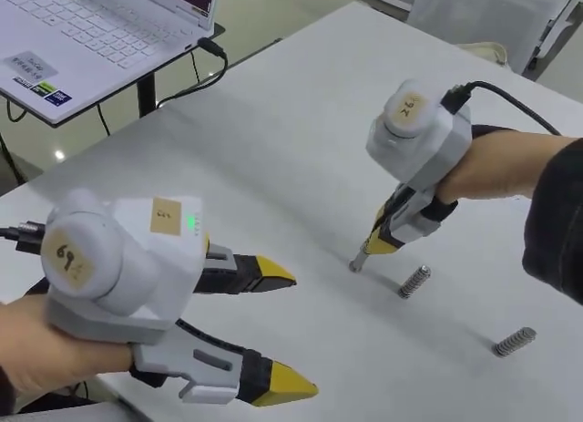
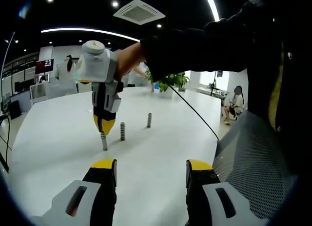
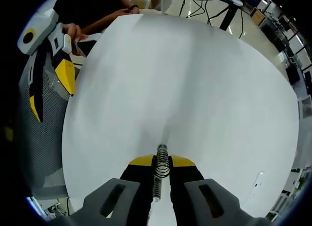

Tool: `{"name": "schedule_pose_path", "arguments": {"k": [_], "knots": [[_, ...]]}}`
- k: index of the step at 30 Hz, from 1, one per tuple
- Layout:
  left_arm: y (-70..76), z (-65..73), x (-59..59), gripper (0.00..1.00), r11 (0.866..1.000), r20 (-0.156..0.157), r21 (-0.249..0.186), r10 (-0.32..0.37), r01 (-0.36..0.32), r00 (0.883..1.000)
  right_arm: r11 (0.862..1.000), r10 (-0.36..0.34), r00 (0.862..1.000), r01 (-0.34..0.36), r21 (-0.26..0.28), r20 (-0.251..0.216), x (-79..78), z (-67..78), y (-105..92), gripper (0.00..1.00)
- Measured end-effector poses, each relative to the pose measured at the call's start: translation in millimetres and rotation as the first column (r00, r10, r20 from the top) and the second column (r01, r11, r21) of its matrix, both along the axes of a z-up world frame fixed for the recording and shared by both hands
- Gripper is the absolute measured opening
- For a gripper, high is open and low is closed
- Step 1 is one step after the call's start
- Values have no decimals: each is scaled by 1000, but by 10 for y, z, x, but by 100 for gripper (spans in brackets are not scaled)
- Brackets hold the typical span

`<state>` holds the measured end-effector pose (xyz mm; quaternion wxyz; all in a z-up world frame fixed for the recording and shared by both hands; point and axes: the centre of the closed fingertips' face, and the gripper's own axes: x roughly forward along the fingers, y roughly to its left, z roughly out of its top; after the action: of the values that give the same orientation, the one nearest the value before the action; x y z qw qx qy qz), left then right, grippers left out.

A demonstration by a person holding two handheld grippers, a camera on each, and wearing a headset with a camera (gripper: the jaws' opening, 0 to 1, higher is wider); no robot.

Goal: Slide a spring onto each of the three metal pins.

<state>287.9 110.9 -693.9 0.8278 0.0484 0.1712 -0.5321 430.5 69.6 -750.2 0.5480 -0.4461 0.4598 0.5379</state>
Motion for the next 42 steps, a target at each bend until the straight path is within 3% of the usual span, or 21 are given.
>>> {"name": "schedule_pose_path", "arguments": {"k": [5, 19, 34, 42], "knots": [[4, 4, 1, 53, 1000, 1, 0, 3, -3, 1000, 999, 14, 1000, -14, -47, -5, -49, -102, -61, 9], [-1, 9, -1, 52, 1000, 2, -2, 4, -4, 1000, 996, 7, 1000, -9, -84, -17, -144, -298, -143, 9], [-1, -2, 2, 52, 1000, 0, 0, 4, -4, 1000, 997, -6, 1000, 4, -71, -27, -164, -378, -126, 9], [3, -2, 5, 51, 1000, -3, -4, 7, -7, 1000, 998, -18, 1000, 18, -54, -4, -108, -375, -81, 9]]}}
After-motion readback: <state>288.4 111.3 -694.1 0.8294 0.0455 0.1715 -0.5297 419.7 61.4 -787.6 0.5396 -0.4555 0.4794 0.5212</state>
